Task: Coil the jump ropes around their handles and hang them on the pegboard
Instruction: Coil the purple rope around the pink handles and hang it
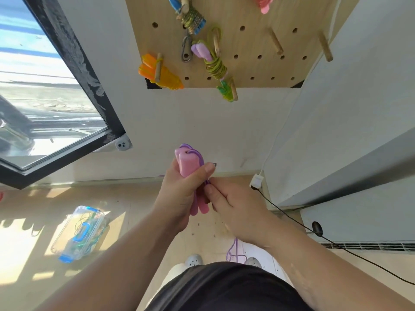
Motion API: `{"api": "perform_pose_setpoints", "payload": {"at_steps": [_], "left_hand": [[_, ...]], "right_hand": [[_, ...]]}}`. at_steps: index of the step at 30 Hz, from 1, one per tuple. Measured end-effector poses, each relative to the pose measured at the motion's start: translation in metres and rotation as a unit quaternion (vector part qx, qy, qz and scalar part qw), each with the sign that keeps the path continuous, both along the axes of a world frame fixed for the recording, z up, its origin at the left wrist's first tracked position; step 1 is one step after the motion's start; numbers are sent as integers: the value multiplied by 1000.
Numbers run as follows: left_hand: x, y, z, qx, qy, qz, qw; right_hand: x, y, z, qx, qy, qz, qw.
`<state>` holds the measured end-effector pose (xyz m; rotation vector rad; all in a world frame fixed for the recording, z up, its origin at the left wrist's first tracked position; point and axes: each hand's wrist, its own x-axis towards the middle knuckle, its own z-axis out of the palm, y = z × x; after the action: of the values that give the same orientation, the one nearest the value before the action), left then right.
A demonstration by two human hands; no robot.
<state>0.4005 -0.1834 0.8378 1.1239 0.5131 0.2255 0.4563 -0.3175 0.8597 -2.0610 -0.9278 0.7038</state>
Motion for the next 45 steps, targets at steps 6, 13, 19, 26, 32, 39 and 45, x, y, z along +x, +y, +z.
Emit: {"api": "perform_pose_setpoints", "payload": {"at_steps": [6,13,19,26,32,39,45], "left_hand": [[3,10,6,-70,-29,176,981],[-3,22,-5,-190,-80,180,962],[-6,22,-9,-232,-99,147,956],[-5,18,-5,-187,-69,126,972],[-6,6,-8,-215,-67,136,965],[3,-4,-9,-144,1,108,984],[0,-6,-31,186,87,121,971]], "right_hand": [[-13,14,-6,82,252,-131,955],[-17,25,-21,90,272,-169,943],[-17,25,-30,91,259,-177,945],[-17,22,-30,66,199,-143,967],[-14,17,-25,-75,80,-53,993],[-13,2,-46,62,216,-133,965],[19,-31,-40,-76,83,-108,988]]}}
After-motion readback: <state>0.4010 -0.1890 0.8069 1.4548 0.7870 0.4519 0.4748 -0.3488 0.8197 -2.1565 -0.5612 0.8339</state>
